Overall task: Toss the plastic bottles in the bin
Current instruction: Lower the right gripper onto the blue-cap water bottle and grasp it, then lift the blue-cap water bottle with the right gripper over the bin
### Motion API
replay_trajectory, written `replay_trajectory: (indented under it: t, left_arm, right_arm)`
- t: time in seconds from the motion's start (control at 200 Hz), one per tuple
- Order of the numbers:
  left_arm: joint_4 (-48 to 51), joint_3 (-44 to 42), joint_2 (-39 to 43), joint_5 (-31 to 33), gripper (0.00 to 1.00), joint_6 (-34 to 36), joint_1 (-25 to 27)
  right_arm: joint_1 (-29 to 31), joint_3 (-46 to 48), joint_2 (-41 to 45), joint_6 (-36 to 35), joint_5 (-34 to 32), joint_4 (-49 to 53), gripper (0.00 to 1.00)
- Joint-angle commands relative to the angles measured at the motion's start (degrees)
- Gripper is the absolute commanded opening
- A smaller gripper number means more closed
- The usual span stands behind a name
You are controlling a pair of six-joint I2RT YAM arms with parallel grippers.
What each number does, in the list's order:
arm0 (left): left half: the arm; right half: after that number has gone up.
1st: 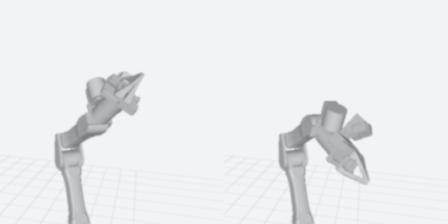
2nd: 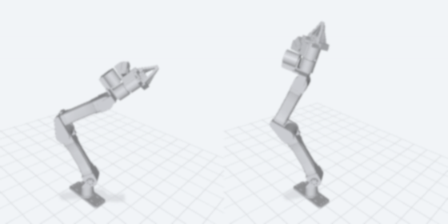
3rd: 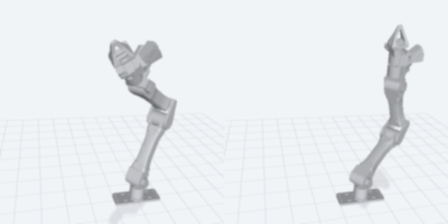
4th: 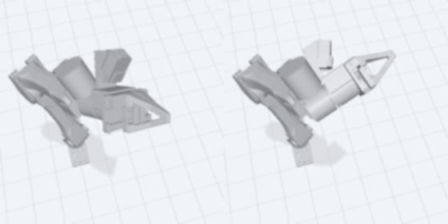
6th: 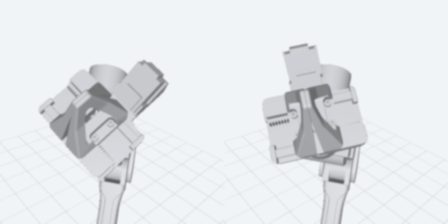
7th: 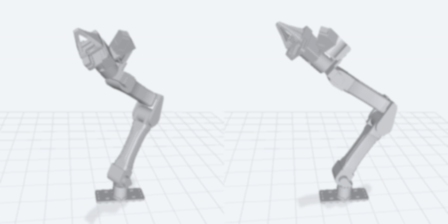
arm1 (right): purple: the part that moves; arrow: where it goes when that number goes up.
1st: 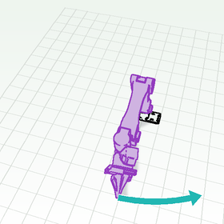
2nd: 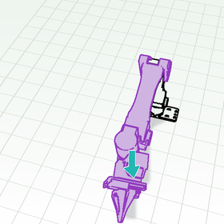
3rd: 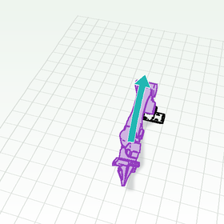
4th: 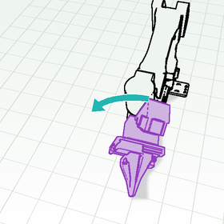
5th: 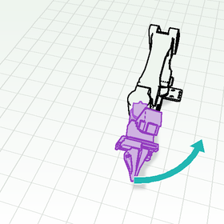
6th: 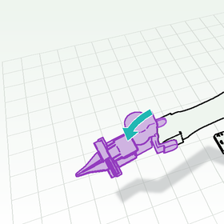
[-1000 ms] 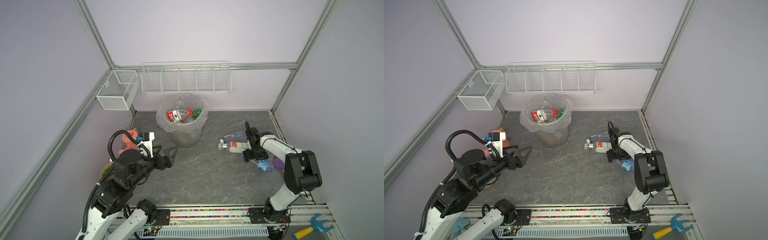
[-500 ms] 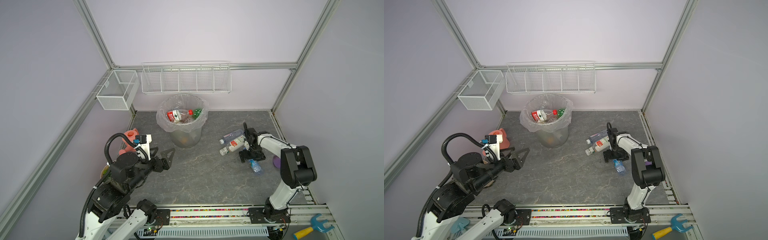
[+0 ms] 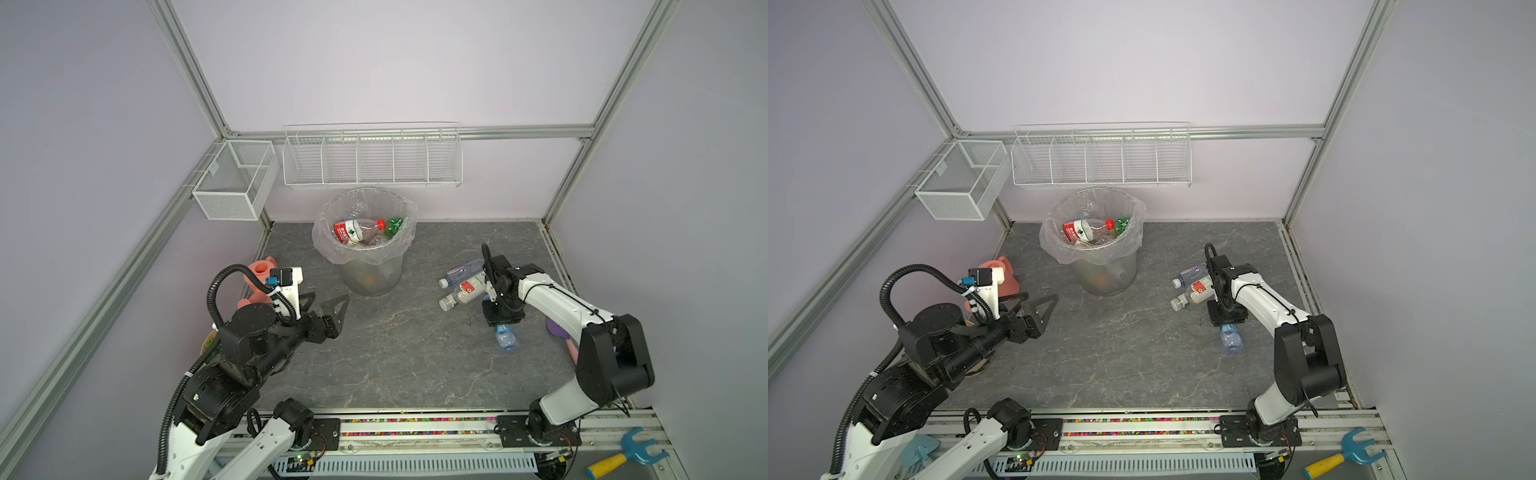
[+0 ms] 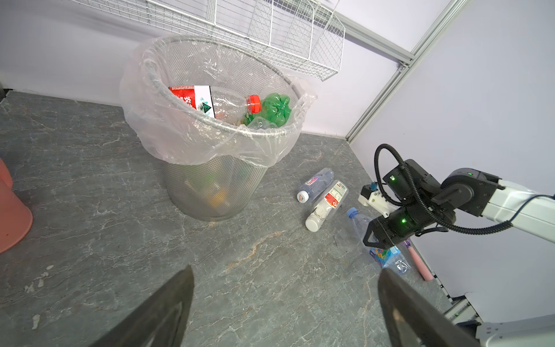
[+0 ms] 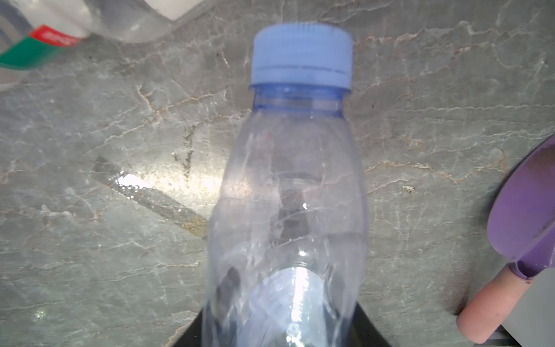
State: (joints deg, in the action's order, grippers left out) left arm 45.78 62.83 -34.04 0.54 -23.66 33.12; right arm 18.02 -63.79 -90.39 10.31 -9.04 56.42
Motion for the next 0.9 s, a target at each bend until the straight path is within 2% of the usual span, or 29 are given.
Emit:
replay_trajectory:
  t: [0.0, 0.105, 0.26, 0.375, 0.495, 0.685, 0.83, 0.895]
  left_arm:
    - [1.9, 2.2, -0.1, 1.0, 0.95, 1.1, 0.1]
    - [2.6, 3.0, 0.0, 1.3, 0.95, 1.5, 0.1]
    - [1.9, 1.3, 0.6, 2.0, 0.95, 1.5, 0.1]
    - [1.5, -0.7, 0.1, 1.0, 0.94, 1.0, 0.1]
    - [0.9, -4.2, 0.5, 0.2, 0.94, -0.2, 0.1]
    - [0.5, -9.8, 1.5, -2.3, 0.91, -3.6, 0.4]
    - [0.3, -13.8, 3.7, -1.4, 0.90, -6.3, 2.2]
    - [0.3, -15.3, 4.7, -0.7, 0.90, -7.7, 3.3]
  right_arm:
    - [1.0, 0.2, 3.5, 1.9, 0.4, 2.8, 0.35]
    - [1.2, -2.6, 9.4, 3.0, 2.6, 4.1, 0.35]
    - [2.4, -12.9, 19.2, 4.5, 9.0, 3.5, 0.35]
    - [3.9, -20.1, 24.2, 6.4, 13.0, -2.0, 0.32]
    - [6.3, -26.3, 25.6, 8.8, 16.1, -10.6, 0.27]
    - [9.5, -35.6, 20.6, 13.1, 19.0, -24.9, 0.24]
    - [12.8, -50.5, 8.9, 13.9, 20.5, -27.4, 0.24]
    - [15.0, -59.3, 1.1, 13.8, 20.8, -27.8, 0.24]
